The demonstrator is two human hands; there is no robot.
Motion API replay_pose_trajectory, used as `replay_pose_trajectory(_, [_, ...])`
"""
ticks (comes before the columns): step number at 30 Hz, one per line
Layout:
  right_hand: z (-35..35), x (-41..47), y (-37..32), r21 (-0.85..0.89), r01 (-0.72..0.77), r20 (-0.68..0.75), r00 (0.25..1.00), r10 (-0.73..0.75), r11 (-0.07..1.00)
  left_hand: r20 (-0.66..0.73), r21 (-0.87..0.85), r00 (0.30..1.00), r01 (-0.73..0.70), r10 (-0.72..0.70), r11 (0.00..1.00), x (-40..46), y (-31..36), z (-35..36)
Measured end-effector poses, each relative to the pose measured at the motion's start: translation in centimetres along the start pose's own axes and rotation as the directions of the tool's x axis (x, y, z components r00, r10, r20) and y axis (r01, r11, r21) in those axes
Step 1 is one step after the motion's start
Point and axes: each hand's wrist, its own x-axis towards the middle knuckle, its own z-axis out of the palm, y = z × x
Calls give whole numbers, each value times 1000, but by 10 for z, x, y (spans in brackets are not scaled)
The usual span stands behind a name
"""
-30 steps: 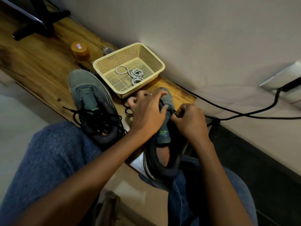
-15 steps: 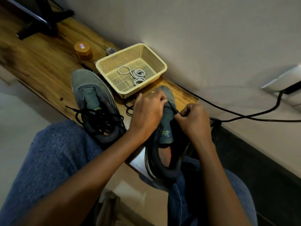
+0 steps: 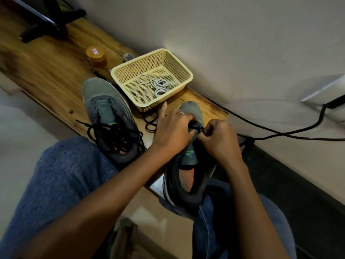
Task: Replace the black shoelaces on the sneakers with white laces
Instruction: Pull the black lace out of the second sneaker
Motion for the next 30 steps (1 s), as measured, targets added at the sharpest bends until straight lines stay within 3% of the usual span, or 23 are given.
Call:
replay_pose_trajectory(9, [0, -1, 0, 22, -52, -33, 998, 53, 998, -30, 3, 999, 29, -28, 1000, 0, 3, -6])
replay_pose_trajectory(15, [-5, 3, 5, 34, -139, -79, 987, 142, 990, -243, -125, 961, 106, -134, 987, 8, -14, -27])
replay_pose_trajectory(18, [-5, 1, 4, 28, -104, -58, 993, 106, 994, -212, -85, 967, 126, -142, 988, 7, -17, -33])
replay_pose_trajectory(25, [-2, -1, -3, 39, -3, 19, 1000, 3, 999, 4, 24, 1000, -24, 24, 999, 1, 0, -8])
replay_pose_trajectory(30, [0, -2, -3, 32, -4, 28, 1000, 3, 999, -21, 61, 999, -38, 39, 997, 2, 0, -6])
